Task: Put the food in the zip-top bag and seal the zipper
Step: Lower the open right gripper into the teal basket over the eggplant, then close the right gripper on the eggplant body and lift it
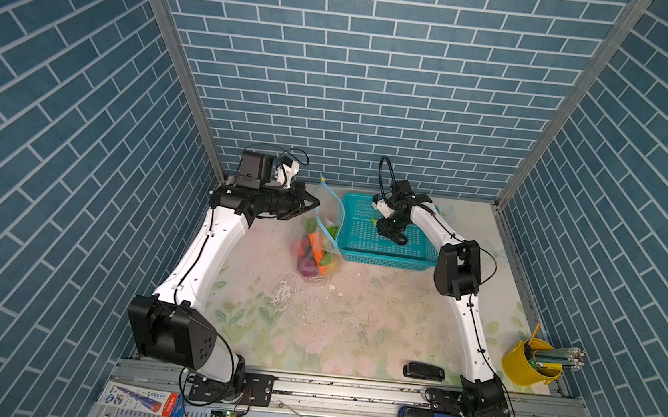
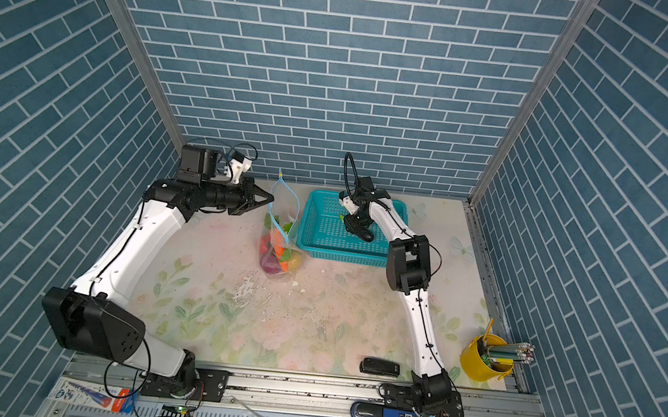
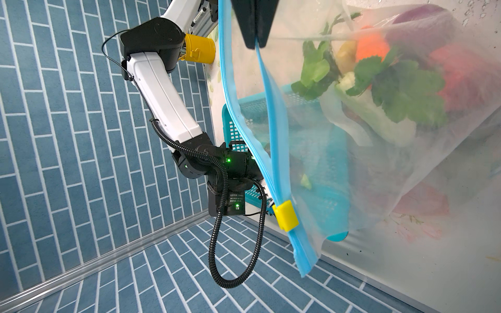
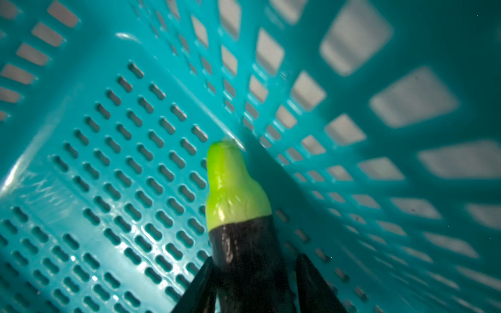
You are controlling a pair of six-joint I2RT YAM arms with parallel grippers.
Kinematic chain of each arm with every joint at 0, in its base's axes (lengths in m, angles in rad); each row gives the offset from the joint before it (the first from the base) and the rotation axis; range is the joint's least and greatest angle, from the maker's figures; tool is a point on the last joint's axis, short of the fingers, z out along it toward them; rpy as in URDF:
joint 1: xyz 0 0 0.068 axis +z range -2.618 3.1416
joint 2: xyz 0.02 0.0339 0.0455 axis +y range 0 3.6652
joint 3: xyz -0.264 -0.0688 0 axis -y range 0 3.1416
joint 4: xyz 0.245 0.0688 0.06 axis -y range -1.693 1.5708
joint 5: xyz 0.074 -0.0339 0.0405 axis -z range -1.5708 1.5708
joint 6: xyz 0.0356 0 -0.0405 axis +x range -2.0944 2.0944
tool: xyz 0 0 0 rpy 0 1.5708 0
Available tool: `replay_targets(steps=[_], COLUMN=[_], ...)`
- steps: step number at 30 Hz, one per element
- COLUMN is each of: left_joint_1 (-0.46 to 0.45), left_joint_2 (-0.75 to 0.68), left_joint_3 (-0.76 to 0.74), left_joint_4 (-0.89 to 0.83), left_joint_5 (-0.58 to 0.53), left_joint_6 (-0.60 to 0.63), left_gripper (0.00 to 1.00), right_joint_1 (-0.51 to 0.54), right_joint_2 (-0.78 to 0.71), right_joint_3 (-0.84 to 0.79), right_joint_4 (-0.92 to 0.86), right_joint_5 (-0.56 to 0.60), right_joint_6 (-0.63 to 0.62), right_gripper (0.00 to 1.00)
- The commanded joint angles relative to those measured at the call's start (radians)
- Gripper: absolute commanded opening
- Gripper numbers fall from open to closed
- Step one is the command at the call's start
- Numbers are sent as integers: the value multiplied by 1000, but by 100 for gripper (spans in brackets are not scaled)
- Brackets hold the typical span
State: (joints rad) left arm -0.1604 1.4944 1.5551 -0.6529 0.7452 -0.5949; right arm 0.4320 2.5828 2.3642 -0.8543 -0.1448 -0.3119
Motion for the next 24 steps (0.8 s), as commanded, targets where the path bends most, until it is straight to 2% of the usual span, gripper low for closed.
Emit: replay_targets(steps=[1,4,12,18,24], left_joint_1=[-4,-5,-5,-5,-4], left_joint_2=[-8,-7,-10,-17,-18], left_joint_3=[-17,-17,-19,-32,-38], left_joint_4=[12,12,16,26,36], left_joint_5=[5,5,5,5,4], left_joint_6=[5,3,4,-4,-11], left_gripper=[0,0,0,0,0], right_joint_1=[14,17,21,23,30], right_joint_2=[12,-4,-61,-105,-237], right_joint_3=[40,30,2,-21,-206], right_joint_4=[-41,-43,-27,-19,123], right_joint_5=[21,15,-6,-31,-63], right_joint_6=[-6,2,52,137,241], right_gripper=[41,35,29,20,15])
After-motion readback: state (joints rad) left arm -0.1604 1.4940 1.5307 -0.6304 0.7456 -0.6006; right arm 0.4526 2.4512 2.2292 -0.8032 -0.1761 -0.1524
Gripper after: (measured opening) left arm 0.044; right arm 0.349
